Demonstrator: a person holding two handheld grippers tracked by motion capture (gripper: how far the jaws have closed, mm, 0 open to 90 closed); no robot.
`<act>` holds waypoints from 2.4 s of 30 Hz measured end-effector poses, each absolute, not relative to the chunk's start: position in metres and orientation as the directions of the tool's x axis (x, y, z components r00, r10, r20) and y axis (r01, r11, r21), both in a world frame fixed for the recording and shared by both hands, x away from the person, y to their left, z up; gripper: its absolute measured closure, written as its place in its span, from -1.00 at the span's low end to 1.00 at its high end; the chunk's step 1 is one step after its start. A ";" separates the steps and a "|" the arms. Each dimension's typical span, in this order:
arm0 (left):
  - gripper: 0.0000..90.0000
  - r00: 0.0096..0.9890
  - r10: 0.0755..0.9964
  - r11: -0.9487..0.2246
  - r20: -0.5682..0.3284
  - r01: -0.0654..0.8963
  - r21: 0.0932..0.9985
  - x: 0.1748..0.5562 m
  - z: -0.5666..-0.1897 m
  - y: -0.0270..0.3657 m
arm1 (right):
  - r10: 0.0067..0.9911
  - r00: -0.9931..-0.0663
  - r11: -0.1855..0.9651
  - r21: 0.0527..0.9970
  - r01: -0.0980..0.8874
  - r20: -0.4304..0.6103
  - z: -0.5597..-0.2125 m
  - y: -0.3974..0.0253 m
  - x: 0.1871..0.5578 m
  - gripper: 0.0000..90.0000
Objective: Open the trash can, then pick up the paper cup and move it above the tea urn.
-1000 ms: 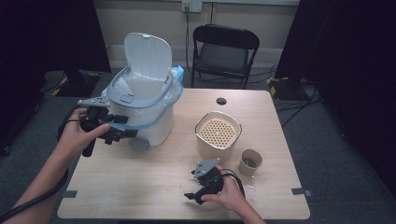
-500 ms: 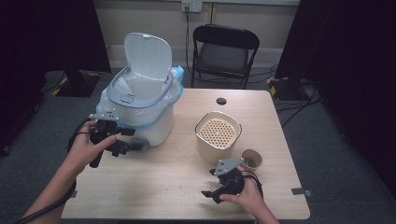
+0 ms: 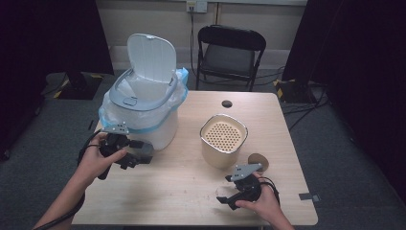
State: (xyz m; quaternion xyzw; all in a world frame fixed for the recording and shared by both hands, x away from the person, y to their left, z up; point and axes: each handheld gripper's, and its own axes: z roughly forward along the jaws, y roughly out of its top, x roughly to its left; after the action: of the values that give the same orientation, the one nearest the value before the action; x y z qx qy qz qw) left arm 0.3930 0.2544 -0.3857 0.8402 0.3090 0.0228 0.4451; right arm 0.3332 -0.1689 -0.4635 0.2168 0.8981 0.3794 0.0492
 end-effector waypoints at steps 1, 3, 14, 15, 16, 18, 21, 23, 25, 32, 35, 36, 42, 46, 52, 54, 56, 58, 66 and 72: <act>-0.58 0.809 0.537 -0.414 -0.238 0.499 0.762 0.393 -0.387 0.254 | 0.429 -0.900 0.616 0.703 0.355 0.079 -0.464 -0.170 0.333 -0.61; -0.58 0.808 0.539 -0.419 -0.236 0.501 0.757 0.392 -0.390 0.254 | 0.430 -0.899 0.614 0.704 0.357 0.081 -0.465 -0.172 0.333 -0.61; -0.57 0.806 0.542 -0.439 -0.240 0.515 0.737 0.385 -0.406 0.252 | 0.448 -0.891 0.613 0.699 0.369 0.078 -0.464 -0.188 0.325 -0.62; -0.57 0.806 0.542 -0.439 -0.240 0.515 0.737 0.385 -0.406 0.252 | 0.448 -0.891 0.613 0.699 0.369 0.078 -0.464 -0.188 0.325 -0.62; -0.57 0.806 0.540 -0.444 -0.241 0.516 0.733 0.385 -0.410 0.251 | 0.456 -0.886 0.610 0.699 0.374 0.076 -0.465 -0.193 0.322 -0.62; -0.57 0.807 0.539 -0.446 -0.241 0.516 0.732 0.385 -0.414 0.250 | 0.464 -0.882 0.606 0.699 0.381 0.079 -0.464 -0.197 0.320 -0.62; -0.57 0.806 0.538 -0.442 -0.246 0.518 0.733 0.384 -0.420 0.248 | 0.476 -0.876 0.601 0.697 0.390 0.079 -0.465 -0.205 0.317 -0.62; -0.57 0.806 0.535 -0.440 -0.252 0.521 0.731 0.384 -0.425 0.247 | 0.485 -0.871 0.601 0.693 0.398 0.080 -0.465 -0.210 0.316 -0.62; -0.57 0.809 0.531 -0.451 -0.252 0.522 0.724 0.383 -0.429 0.246 | 0.491 -0.868 0.597 0.694 0.403 0.082 -0.466 -0.214 0.316 -0.62; -0.57 0.821 0.522 -0.470 -0.232 0.504 0.725 0.381 -0.441 0.243 | 0.514 -0.854 0.589 0.690 0.421 0.082 -0.470 -0.223 0.314 -0.61; -0.57 0.825 0.518 -0.488 -0.226 0.502 0.714 0.379 -0.446 0.242 | 0.527 -0.847 0.587 0.689 0.426 0.075 -0.470 -0.228 0.314 -0.60; -0.56 0.826 0.515 -0.494 -0.227 0.503 0.709 0.378 -0.447 0.241 | 0.534 -0.843 0.586 0.688 0.429 0.071 -0.470 -0.230 0.314 -0.60; -0.56 0.837 0.504 -0.518 -0.213 0.490 0.701 0.372 -0.452 0.239 | 0.559 -0.827 0.580 0.683 0.444 0.062 -0.470 -0.242 0.313 -0.59; -0.56 0.840 0.502 -0.527 -0.203 0.484 0.699 0.371 -0.456 0.238 | 0.571 -0.819 0.579 0.679 0.451 0.057 -0.470 -0.248 0.312 -0.59; -0.56 0.850 0.491 -0.552 -0.190 0.472 0.687 0.369 -0.464 0.235 | 0.598 -0.800 0.573 0.669 0.474 0.055 -0.470 -0.258 0.312 -0.59; -0.56 0.853 0.488 -0.557 -0.183 0.466 0.687 0.369 -0.465 0.235 | 0.605 -0.795 0.570 0.669 0.476 0.050 -0.469 -0.261 0.313 -0.59; -0.56 0.854 0.486 -0.555 -0.184 0.465 0.690 0.368 -0.466 0.235 | 0.608 -0.792 0.566 0.672 0.478 0.051 -0.469 -0.262 0.313 -0.59; -0.56 0.855 0.485 -0.554 -0.183 0.463 0.692 0.367 -0.469 0.234 | 0.623 -0.780 0.554 0.678 0.483 0.047 -0.469 -0.265 0.315 -0.59; -0.56 0.870 0.473 -0.587 -0.140 0.430 0.685 0.364 -0.476 0.234 | 0.656 -0.754 0.529 0.686 0.500 0.043 -0.468 -0.274 0.318 -0.59; -0.56 0.879 0.459 -0.602 -0.126 0.412 0.684 0.363 -0.481 0.234 | 0.680 -0.732 0.511 0.690 0.513 0.041 -0.469 -0.279 0.322 -0.58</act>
State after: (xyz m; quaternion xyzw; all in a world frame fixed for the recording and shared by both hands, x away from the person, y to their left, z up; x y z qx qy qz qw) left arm 0.3628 0.2337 -0.4815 0.8943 0.2436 0.0315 0.3740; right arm 0.3223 -0.2785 -0.4688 0.3462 0.8611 0.3531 0.1179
